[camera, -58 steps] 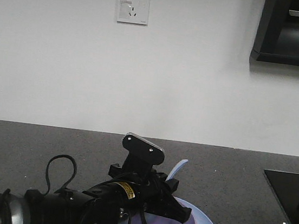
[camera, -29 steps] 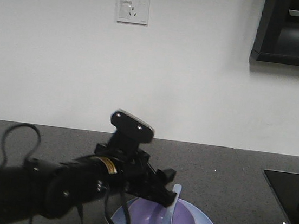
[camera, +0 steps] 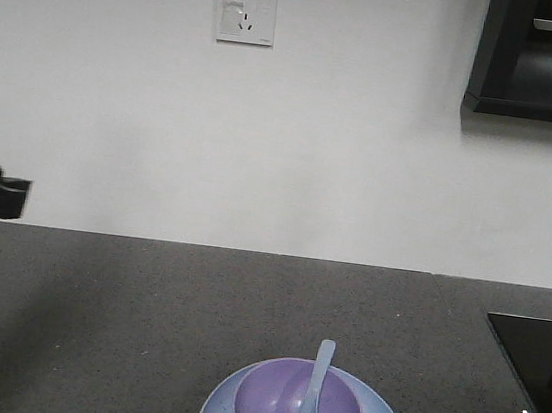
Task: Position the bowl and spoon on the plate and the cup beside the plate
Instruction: 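Grasp the brown paper cup with the left gripper and lift it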
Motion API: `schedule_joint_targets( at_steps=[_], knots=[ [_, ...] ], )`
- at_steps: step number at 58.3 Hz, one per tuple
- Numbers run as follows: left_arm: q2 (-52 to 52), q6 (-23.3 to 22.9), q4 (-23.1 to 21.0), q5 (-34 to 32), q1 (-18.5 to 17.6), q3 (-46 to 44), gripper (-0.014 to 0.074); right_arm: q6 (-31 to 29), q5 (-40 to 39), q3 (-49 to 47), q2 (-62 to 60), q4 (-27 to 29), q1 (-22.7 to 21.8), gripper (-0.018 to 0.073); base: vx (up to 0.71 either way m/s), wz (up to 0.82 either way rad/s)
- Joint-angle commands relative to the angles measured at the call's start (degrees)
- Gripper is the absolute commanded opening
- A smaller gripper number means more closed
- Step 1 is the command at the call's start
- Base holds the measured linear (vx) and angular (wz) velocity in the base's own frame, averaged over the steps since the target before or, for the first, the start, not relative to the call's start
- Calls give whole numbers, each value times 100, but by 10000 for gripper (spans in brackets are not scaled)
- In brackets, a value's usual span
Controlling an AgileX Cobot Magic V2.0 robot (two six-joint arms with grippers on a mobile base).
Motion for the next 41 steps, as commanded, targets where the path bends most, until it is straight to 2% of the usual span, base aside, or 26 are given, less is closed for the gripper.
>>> schedule_joint_targets(
  at_steps=[1, 7, 13, 28, 41],
  knots=[
    [-201, -587, 421, 674, 427, -182, 468, -59, -390, -146, 42, -6, -33, 417, 0, 0],
    [-188, -644, 797, 1345, 700, -182, 468, -59, -348, -146, 42, -6, -33, 417, 0, 0],
    [-183, -644, 956, 1679, 782, -182, 468, -59, -329, -146, 42, -6, -33, 417, 0, 0],
    [107, -680, 1347, 1832, 782, -175, 468, -59, -329, -146, 42, -6, -33, 417, 0, 0],
    [679, -680, 1350, 2082, 782, -175, 468, -59, -329, -146, 42, -6, -33, 417, 0, 0]
  ],
)
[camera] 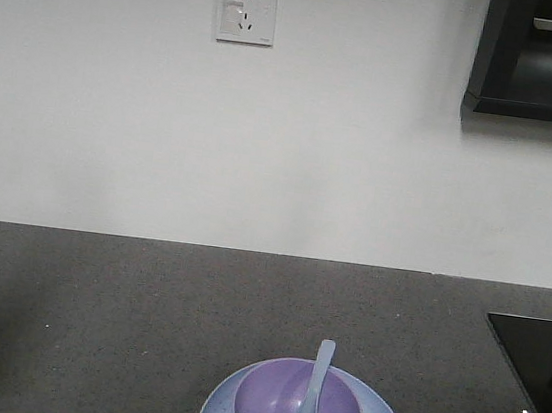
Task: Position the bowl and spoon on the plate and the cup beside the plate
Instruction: 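Grasp the brown paper cup with the left gripper and lift it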
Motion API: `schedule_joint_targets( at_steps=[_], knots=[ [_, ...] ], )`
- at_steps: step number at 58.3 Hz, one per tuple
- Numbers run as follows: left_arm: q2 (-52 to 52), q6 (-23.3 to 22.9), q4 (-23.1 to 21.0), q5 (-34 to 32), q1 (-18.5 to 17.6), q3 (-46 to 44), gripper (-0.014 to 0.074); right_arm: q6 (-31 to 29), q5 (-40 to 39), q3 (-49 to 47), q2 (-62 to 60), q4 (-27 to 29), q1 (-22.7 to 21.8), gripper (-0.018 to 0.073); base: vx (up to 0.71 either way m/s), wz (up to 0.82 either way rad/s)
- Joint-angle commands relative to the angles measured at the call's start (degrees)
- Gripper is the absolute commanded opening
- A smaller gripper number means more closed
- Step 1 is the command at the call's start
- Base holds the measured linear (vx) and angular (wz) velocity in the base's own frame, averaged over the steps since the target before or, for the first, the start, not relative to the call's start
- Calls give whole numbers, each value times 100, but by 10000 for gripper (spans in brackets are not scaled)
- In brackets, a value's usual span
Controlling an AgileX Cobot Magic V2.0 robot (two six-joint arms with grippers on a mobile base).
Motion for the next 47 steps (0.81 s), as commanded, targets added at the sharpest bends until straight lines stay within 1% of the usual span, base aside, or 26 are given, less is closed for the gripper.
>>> schedule_joint_targets(
  at_steps=[1, 15, 21, 27, 38, 44, 45, 47],
  knots=[
    [46, -60, 78, -180, -2, -175, 468, -59, -435, -146, 42, 6, -33, 417, 0, 0],
    [512, -65, 77, -174, -2, -175, 468, -59, -441, -146, 42, 6, -33, 417, 0, 0],
    [607, -65, 67, -105, -2, -175, 442, -66, -446, -146, 42, 6, -33, 417, 0, 0],
    [622, -65, 72, 56, -2, -175, 358, -73, -453, -146, 42, 6, -33, 417, 0, 0],
    [597, -65, 83, 449, -2, -180, 134, -73, -522, -146, 42, 6, -33, 417, 0, 0],
    [496, -39, 123, 320, -2, -180, 6, -73, -526, -146, 42, 6, -33, 417, 0, 0],
    [475, -39, 149, 276, -2, -180, -9, -73, -526, -146, 42, 6, -33, 417, 0, 0],
    [410, -50, 173, 167, -2, -188, -8, -73, -526, -146, 42, 6, -33, 417, 0, 0]
  ],
)
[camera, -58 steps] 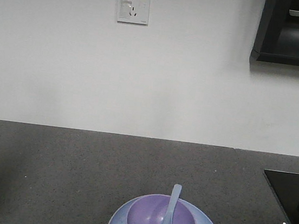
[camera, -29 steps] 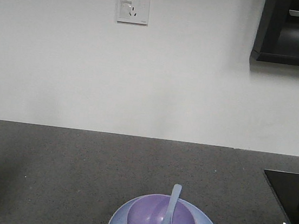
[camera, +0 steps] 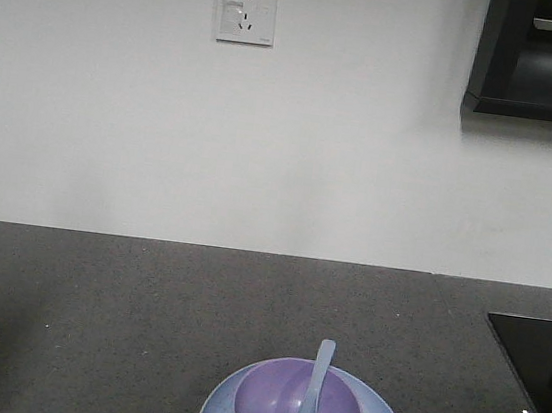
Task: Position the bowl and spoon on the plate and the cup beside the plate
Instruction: 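Grasp the brown paper cup with the left gripper and lift it, then set the paper cup down beside the plate and withdraw the left gripper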
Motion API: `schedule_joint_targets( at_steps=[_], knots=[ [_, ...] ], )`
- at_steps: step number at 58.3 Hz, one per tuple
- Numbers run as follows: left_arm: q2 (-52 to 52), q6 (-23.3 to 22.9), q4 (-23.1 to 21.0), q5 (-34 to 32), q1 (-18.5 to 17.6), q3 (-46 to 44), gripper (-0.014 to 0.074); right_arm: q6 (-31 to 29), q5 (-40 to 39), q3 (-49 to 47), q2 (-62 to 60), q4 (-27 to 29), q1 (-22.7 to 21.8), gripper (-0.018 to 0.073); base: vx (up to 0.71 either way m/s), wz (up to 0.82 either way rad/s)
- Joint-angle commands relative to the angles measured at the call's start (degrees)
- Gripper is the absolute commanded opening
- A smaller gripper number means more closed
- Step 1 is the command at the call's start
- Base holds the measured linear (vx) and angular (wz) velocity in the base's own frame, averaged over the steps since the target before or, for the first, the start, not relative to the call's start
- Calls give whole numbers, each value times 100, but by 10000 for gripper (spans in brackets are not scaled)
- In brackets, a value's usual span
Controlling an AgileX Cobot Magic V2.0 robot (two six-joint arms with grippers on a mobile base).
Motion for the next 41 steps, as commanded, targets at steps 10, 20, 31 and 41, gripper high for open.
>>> schedule_joint_targets(
  at_steps=[10, 20, 31, 41],
  knots=[
    [-618, -37, 24, -379, -64, -733, -4, -55, -514, -146, 42, 6, -33, 417, 0, 0],
    [-630, -9, -216, -231, -533, -1842, -3, -36, -517, -146, 42, 17, -33, 417, 0, 0],
    [-477, -44, -254, -395, -1509, -2613, 0, -36, -523, -146, 42, 32, -33, 417, 0, 0],
    [14, -159, -265, -142, -2460, -2646, 0, -36, -523, -146, 42, 32, -33, 417, 0, 0]
  ],
)
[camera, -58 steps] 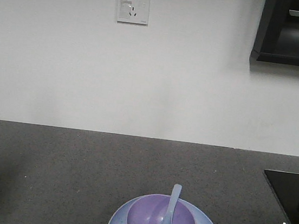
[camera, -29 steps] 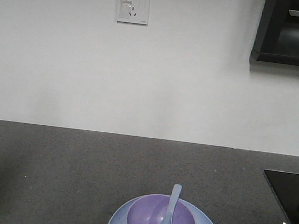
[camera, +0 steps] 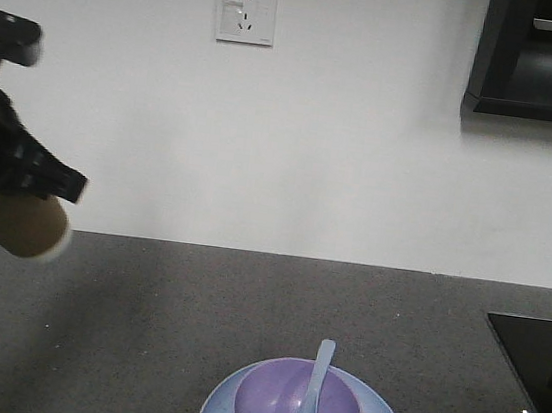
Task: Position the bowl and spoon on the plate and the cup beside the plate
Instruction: 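Set the paper cup down beside the plate and withdraw the left gripper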
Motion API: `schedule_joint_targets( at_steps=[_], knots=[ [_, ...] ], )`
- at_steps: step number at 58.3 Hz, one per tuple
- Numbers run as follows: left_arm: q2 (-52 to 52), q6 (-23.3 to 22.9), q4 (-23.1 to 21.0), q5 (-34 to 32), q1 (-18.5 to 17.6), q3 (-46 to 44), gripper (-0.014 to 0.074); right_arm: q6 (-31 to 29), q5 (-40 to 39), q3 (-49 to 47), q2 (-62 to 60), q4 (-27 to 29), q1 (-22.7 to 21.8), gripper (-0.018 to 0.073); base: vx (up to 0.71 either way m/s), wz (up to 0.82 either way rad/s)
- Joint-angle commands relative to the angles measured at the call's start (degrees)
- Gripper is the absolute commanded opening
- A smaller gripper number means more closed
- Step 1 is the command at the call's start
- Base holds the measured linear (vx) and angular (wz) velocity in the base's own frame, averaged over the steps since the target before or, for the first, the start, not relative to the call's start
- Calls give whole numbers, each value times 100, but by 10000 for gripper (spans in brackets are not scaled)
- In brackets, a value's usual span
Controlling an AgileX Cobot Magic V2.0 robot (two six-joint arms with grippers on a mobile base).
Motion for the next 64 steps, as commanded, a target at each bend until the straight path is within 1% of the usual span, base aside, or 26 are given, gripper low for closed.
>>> schedule_joint_targets(
  at_steps=[1, 5, 8, 15, 25, 33, 40, 44, 49, 53, 58, 61, 64],
  knots=[
    [192, -114, -14, -71, -487, -165, 0, -36, -507, -146, 42, 32, -33, 417, 0, 0],
    [466, -114, -19, 76, -769, -165, 0, -36, -507, -146, 42, 32, -33, 417, 0, 0],
    [700, -103, -142, 174, -959, -165, 0, -36, -507, -146, 42, 32, -33, 417, 0, 0],
    [1104, 74, -430, 371, -1205, -165, 0, -36, -512, -146, 42, 20, -33, 417, 0, 0],
    [1506, 92, -705, 419, -1308, -165, 2, -36, -512, -146, 42, 20, -33, 417, 0, 0],
    [1733, 41, -767, 448, -1317, -165, 6, -36, -505, -146, 42, 5, -33, 417, 0, 0],
    [1796, 41, -850, 494, -1317, -165, 27, -42, -501, -146, 42, 5, -33, 417, 0, 0],
    [1796, 41, -850, 476, -1317, -165, 55, -42, -501, -146, 42, 5, -33, 417, 0, 0],
    [1789, 41, -850, 462, -1317, -165, 118, -55, -502, -146, 42, 5, -33, 417, 0, 0],
    [1789, 41, -850, 468, -1317, -165, 186, -55, -502, -146, 42, 5, -33, 417, 0, 0],
    [1782, 41, -850, 485, -1317, -165, 287, -55, -502, -146, 42, -2, -33, 417, 0, 0],
    [1756, 41, -850, 485, -1317, -172, 362, -55, -495, -146, 42, -8, -33, 417, 0, 0],
    [1731, 41, -843, 478, -1317, -196, 415, -55, -488, -146, 42, -13, -33, 417, 0, 0]
  ],
)
